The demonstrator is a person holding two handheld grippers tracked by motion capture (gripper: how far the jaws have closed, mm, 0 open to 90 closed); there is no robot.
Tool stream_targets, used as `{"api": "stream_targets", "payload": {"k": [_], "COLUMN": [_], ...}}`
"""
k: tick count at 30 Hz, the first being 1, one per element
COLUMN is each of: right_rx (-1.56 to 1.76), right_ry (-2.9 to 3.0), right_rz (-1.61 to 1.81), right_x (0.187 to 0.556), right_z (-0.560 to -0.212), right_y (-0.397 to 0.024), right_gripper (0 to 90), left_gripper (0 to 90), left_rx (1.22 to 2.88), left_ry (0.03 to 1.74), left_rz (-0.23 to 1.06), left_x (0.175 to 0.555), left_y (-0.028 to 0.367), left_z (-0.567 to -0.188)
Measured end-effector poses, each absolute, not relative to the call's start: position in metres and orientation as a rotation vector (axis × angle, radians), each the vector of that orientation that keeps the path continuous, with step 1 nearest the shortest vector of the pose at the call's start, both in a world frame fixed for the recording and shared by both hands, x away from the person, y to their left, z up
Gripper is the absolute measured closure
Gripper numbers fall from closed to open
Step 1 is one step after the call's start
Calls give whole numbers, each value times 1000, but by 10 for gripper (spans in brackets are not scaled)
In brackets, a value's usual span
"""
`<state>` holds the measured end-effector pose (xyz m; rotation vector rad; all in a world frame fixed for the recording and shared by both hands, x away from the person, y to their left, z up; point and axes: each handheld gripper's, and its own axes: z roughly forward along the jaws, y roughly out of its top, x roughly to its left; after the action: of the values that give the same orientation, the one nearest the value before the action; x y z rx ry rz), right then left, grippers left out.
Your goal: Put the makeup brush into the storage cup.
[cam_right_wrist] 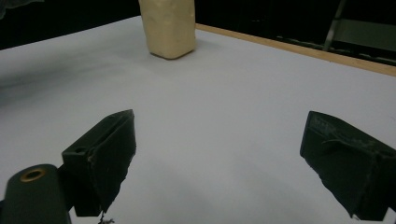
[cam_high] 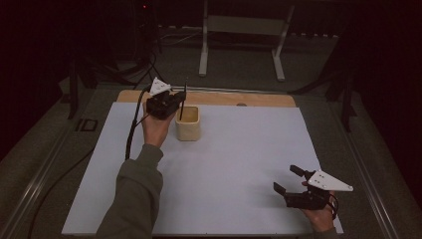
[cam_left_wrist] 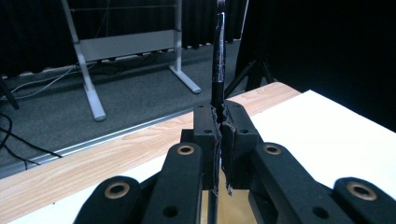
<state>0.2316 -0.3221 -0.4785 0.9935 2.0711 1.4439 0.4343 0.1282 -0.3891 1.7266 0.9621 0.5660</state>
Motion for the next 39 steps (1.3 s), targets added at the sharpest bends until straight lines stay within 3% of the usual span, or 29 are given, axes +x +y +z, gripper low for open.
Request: {"api": "stream_targets", "payload": {"k": [32, 33, 36, 37, 39], "right_rx": [993, 993, 994, 994, 994], "right_ry": [2069, 2071, 2070, 2069, 2072], "right_rz": [1444, 1443, 1445, 1445, 1442], "right_x": [232, 232, 232, 232, 232], "right_z": [-479, -479, -479, -479, -479], "right_y": [-322, -322, -322, -322, -322], "right_gripper": [104, 104, 104, 104, 104], "left_gripper": [854, 779, 301, 216, 158], "left_rx": [1817, 1803, 1808, 1818, 1837], "left_ry": [956, 941, 960, 964, 985], "left_rz": [536, 489, 413, 392, 419], "left_x": [439, 440, 443, 443, 443], "left_y": [123, 125, 128, 129, 129], "left_z": [-409, -410, -413, -414, -415]}}
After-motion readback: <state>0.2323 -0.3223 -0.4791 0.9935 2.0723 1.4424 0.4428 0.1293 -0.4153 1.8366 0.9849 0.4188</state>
